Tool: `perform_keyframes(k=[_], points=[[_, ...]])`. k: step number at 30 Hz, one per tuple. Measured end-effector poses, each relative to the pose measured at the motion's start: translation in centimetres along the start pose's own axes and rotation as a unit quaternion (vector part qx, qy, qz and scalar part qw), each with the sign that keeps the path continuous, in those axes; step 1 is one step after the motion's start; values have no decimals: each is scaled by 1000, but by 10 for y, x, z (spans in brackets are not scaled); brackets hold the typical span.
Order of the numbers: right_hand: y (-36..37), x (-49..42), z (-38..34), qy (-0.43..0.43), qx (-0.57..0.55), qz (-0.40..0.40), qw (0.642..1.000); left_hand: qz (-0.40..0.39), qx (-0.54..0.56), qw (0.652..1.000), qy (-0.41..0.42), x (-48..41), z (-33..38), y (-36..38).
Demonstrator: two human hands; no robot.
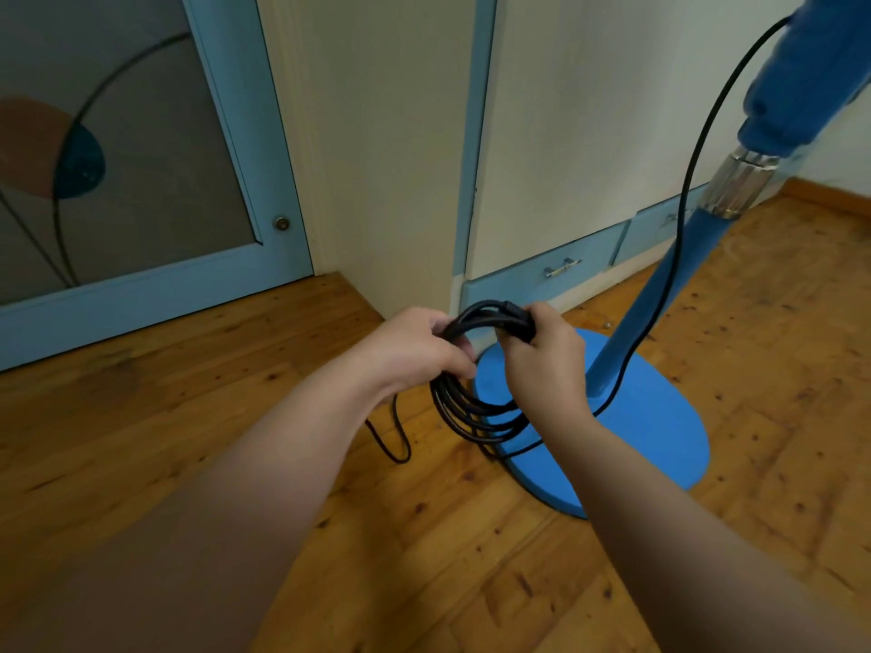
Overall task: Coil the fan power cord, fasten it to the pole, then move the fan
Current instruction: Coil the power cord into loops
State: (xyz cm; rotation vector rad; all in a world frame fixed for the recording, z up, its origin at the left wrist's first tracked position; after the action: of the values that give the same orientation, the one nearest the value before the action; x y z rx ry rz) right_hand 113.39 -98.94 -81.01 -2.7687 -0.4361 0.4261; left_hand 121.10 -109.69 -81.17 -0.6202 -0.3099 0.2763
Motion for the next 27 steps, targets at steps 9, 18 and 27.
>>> perform_keyframes(k=[9, 18, 27], points=[[27, 25, 51, 328, -462, 105, 817, 17, 289, 957, -33, -1, 2, 13], [59, 34, 47, 408, -463, 1, 787, 157, 252, 953, 69, 5, 7, -14], [60, 19, 41, 292, -480, -34, 827, 178, 237, 951, 85, 3, 13, -29]])
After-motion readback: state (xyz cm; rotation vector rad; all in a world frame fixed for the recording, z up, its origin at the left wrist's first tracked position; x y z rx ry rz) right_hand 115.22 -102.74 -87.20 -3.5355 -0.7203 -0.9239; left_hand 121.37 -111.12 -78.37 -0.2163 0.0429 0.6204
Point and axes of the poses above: each hand's wrist, its own x-axis away from the middle knuckle, its own y-axis out of the palm, z = x × y, the point moved 10 cm from there along -x, towards the middle knuckle, and after that the axes turned 10 degrees about -x, right-handed, at the moved point
